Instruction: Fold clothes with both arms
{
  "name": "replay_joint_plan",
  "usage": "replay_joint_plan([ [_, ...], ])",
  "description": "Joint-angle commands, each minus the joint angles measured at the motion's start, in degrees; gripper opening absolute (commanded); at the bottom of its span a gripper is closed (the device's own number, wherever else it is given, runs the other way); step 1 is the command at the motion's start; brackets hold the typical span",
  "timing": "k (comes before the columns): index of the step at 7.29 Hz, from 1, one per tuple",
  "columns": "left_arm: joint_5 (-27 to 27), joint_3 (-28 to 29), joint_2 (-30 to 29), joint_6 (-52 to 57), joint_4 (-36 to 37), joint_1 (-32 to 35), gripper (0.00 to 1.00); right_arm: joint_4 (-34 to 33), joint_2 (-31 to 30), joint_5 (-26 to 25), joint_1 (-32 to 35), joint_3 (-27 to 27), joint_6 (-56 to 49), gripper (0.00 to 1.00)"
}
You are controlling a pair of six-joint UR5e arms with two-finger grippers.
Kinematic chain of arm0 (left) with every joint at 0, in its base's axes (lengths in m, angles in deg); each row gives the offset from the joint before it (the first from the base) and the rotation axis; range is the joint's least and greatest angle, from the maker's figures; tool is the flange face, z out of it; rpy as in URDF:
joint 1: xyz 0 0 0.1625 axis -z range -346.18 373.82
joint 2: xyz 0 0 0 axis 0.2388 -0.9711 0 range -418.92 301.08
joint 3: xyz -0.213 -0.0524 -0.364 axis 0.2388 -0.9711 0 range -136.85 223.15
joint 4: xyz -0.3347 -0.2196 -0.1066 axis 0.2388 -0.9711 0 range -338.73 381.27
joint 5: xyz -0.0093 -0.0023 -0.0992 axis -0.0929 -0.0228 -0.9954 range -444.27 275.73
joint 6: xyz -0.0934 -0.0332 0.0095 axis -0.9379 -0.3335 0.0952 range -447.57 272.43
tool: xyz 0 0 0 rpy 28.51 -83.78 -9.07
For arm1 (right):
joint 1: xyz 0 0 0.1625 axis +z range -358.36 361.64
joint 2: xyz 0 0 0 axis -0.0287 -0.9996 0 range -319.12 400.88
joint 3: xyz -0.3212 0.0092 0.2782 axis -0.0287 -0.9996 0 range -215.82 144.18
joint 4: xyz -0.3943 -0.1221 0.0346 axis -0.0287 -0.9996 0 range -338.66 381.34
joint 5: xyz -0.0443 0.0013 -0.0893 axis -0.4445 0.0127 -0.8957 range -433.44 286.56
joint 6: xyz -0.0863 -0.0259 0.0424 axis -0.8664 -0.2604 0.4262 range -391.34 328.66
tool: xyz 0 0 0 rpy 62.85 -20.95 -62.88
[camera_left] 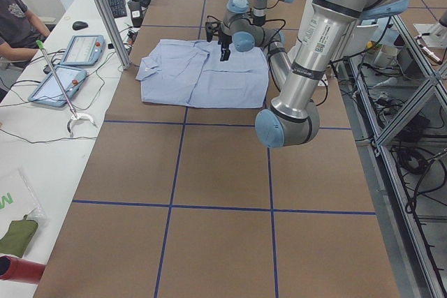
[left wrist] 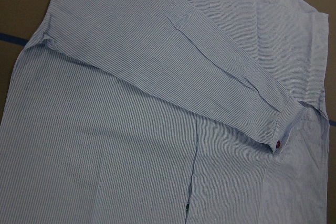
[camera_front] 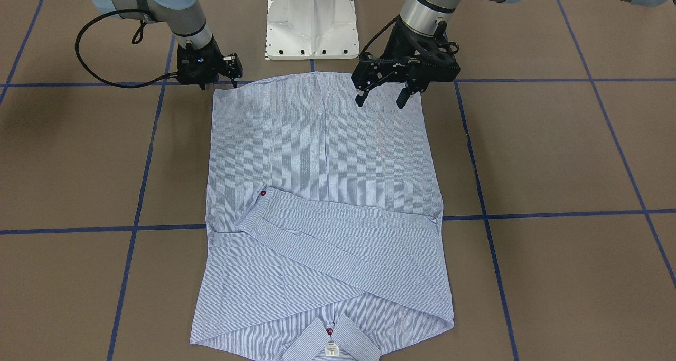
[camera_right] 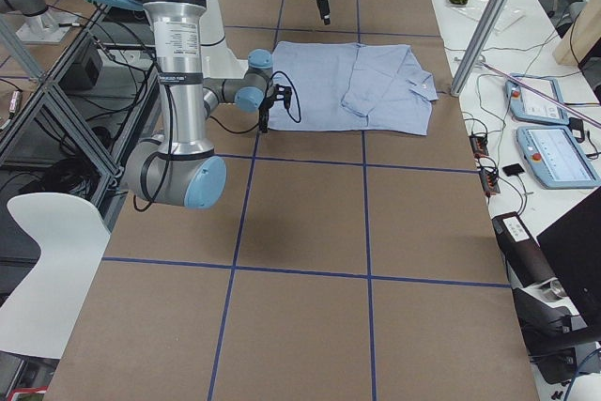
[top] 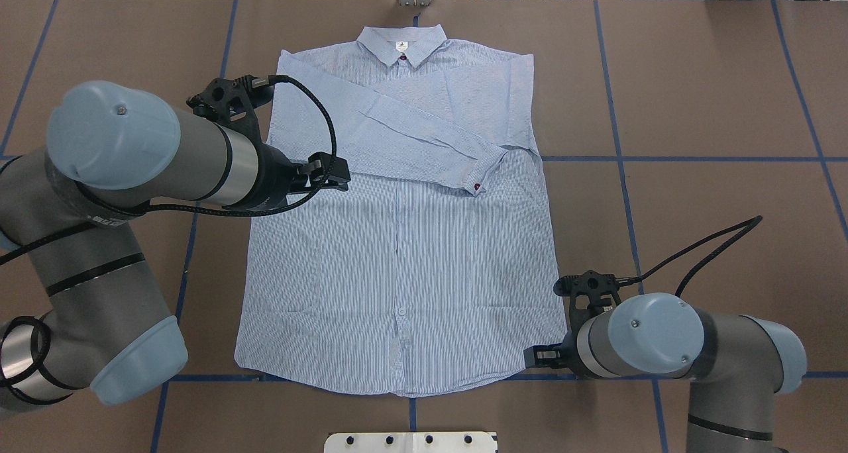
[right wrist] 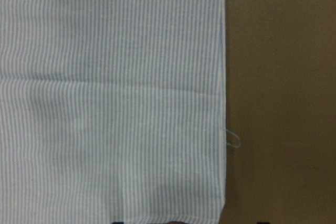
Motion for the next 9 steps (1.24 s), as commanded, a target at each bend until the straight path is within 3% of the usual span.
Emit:
replay_joint_plan([
  [1,0.0,0.0,0.0,0.0,0.0,0.0,0.99,-3.3,1.9,-0.1,0.2,0.0,0.0,0.87],
  [6,0.0,-0.5,-0.1,0.0,0.0,0.0,0.99,1.5,-2.1,0.0,0.5,-0.1,0.1,0.86],
  [9,0.0,-1.2,-0.1,0.0,1.6,-0.2,0.99,1.0,-1.8,0.1,0.3,-0.4,0.3,0.73],
])
